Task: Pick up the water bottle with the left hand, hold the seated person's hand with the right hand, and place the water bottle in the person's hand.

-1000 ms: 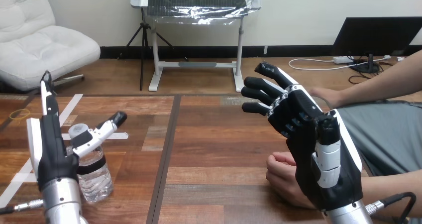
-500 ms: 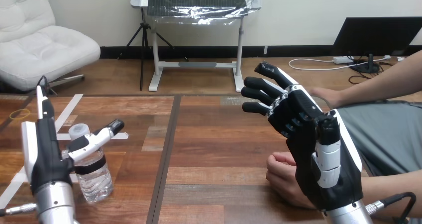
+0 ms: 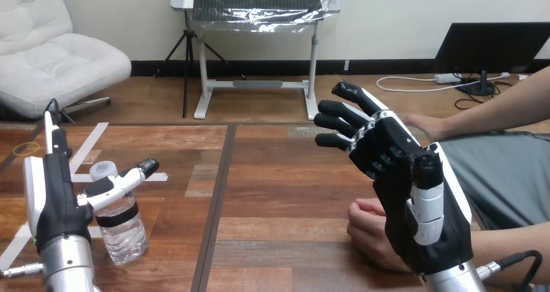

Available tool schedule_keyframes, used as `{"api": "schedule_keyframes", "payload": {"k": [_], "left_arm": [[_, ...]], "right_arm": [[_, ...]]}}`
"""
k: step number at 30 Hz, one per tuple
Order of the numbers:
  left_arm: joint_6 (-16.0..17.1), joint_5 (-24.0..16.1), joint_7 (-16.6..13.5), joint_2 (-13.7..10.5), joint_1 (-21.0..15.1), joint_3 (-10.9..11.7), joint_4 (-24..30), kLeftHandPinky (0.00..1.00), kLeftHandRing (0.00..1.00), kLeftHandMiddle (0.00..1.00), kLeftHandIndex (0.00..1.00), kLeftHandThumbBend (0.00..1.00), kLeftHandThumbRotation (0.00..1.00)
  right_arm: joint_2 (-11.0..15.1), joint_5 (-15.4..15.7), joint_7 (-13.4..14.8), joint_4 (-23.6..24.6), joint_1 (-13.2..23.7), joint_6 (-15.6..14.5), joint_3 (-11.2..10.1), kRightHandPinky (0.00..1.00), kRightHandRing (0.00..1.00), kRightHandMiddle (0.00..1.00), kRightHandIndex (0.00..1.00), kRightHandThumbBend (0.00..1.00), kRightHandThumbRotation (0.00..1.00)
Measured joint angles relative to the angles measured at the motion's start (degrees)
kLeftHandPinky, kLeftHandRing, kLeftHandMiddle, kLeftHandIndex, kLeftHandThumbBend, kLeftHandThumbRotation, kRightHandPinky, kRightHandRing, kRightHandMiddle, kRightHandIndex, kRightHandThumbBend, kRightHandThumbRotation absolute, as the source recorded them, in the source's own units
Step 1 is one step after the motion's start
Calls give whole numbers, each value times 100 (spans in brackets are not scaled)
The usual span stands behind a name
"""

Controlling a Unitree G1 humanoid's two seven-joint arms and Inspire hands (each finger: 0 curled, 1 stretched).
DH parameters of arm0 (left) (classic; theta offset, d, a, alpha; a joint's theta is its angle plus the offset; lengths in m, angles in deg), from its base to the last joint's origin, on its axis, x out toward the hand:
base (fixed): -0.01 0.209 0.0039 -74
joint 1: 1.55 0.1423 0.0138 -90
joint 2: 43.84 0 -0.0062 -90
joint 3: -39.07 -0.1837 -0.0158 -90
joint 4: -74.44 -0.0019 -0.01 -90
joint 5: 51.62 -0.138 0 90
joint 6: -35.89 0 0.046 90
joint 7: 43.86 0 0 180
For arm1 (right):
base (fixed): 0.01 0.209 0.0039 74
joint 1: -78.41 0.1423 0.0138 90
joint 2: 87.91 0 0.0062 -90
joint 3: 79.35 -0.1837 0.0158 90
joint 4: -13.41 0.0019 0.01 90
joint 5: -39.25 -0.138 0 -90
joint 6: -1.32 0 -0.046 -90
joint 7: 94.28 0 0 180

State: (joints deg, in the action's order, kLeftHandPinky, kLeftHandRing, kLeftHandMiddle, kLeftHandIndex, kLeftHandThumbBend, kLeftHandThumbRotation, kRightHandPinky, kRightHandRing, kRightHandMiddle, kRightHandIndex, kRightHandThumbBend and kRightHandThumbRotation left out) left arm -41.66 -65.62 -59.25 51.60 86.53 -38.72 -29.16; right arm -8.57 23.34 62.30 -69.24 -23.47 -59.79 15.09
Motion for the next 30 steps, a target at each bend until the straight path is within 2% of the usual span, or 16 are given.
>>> {"api": "schedule_keyframes", "payload": {"k": [21, 30], "left_arm": [[-110, -12, 53, -23, -1, -11, -7, 80, 92, 97, 100, 98, 9], [-141, 38, 128, -54, -4, -10, -51, 86, 96, 100, 100, 97, 8]], "right_arm": [[0, 0, -3, 0, 0, 0, -1, 76, 82, 83, 87, 76, 100], [0, 0, -3, 0, 0, 0, -1, 75, 82, 83, 87, 76, 100]]}}
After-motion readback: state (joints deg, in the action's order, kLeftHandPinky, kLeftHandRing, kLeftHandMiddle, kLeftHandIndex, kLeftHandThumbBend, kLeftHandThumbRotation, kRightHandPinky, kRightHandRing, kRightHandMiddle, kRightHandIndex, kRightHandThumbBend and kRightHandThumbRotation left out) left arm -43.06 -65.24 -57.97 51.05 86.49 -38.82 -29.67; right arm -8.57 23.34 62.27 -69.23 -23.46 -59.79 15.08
